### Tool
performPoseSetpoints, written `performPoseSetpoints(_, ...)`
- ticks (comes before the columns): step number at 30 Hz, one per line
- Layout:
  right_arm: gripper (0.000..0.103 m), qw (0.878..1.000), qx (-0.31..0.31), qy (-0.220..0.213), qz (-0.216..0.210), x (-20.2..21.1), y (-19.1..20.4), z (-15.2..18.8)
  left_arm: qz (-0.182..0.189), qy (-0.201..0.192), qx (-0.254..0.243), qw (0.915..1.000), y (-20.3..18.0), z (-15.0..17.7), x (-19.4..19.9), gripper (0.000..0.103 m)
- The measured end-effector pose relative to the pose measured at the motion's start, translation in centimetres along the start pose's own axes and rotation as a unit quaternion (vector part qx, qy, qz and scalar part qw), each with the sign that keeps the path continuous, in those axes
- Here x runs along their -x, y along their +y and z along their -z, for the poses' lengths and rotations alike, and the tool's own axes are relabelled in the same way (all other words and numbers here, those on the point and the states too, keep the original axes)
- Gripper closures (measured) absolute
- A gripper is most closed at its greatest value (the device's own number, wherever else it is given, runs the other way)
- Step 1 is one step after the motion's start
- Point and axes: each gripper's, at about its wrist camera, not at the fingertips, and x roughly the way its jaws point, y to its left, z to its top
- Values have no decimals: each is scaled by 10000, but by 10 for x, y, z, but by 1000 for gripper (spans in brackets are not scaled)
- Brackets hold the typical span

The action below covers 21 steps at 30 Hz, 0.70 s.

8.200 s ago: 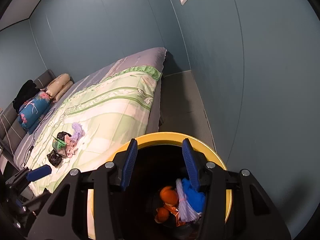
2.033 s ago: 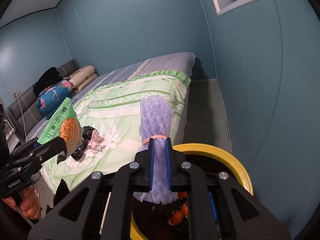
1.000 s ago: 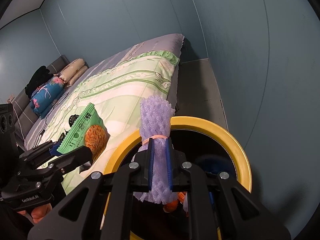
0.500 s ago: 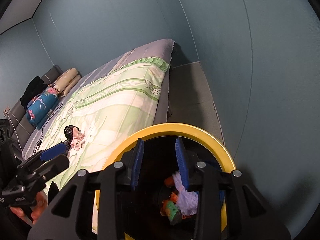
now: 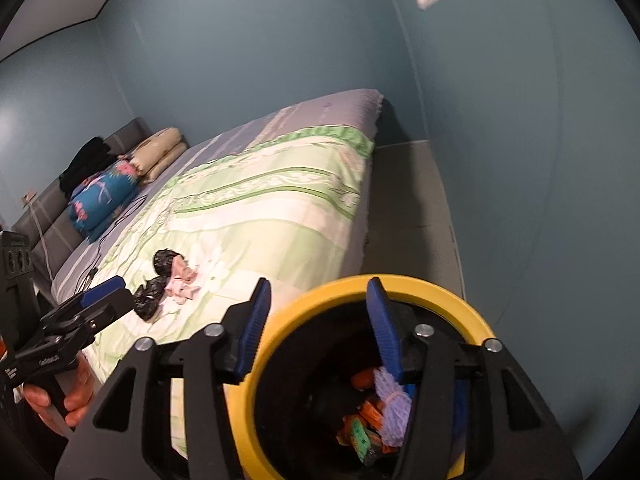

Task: Collect trash
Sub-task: 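Move both open grippers back over the black bags and pink cloth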

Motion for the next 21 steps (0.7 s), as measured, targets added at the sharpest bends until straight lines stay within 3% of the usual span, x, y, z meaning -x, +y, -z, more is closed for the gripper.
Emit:
performPoseSetpoints(9,43,9955,478,328,-746,-49,70,-29,-854,-288,240,9956,82,-11,24,10)
performPoseSetpoints(15,42,9879,860,722,-1071,-100,121,-40,-1382,-155,603,9884,150,-1,26,10)
performPoseSetpoints(21,42,9791,1126,1189,-1202,-159,166,-42,-1646,107,946,9818,204,18,20,10)
